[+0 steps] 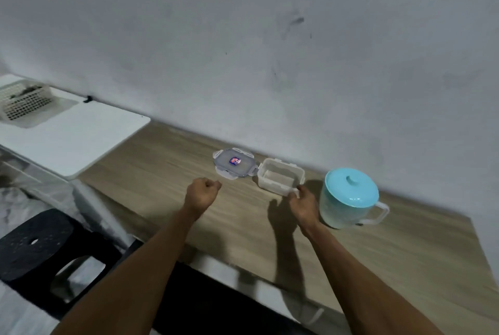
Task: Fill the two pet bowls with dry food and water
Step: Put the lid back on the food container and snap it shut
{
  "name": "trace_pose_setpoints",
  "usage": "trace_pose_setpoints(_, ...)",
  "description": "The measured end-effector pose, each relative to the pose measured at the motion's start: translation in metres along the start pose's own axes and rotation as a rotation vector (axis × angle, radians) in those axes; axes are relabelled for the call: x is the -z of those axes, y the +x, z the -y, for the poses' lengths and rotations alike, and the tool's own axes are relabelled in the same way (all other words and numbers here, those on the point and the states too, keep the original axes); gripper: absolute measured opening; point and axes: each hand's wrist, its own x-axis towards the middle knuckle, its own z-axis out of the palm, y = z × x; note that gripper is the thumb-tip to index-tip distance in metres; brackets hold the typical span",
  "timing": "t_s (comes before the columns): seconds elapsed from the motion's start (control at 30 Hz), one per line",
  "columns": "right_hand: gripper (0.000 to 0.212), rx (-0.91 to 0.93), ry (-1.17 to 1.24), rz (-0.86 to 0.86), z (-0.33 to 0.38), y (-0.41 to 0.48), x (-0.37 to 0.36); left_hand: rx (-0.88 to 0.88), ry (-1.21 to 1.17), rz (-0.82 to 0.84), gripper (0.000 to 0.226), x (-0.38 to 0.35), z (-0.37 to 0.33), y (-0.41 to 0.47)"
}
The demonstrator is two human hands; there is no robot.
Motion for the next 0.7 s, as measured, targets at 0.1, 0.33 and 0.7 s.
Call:
trace_pose_setpoints(0.1,0.039,-0.028,-0.006,-0.07,0.005,0.014,-0.011,-0.031,0.065,0.063,0.044,-0.003,0.002,0.045)
trace_pose_setpoints(0.33,0.035,-0.085,-0.036,-0.253,0.014,0.048,-0.041,-0.15,0.258,0.216,0.047,-0.017,0.008,0.156)
trace_pose_setpoints(0.7,0.038,-0.188,-0.151,-0.401,-0.003,0.073,-0.07,-0.386,0.458,0.452,0.092,-0.036,-0.003,0.241)
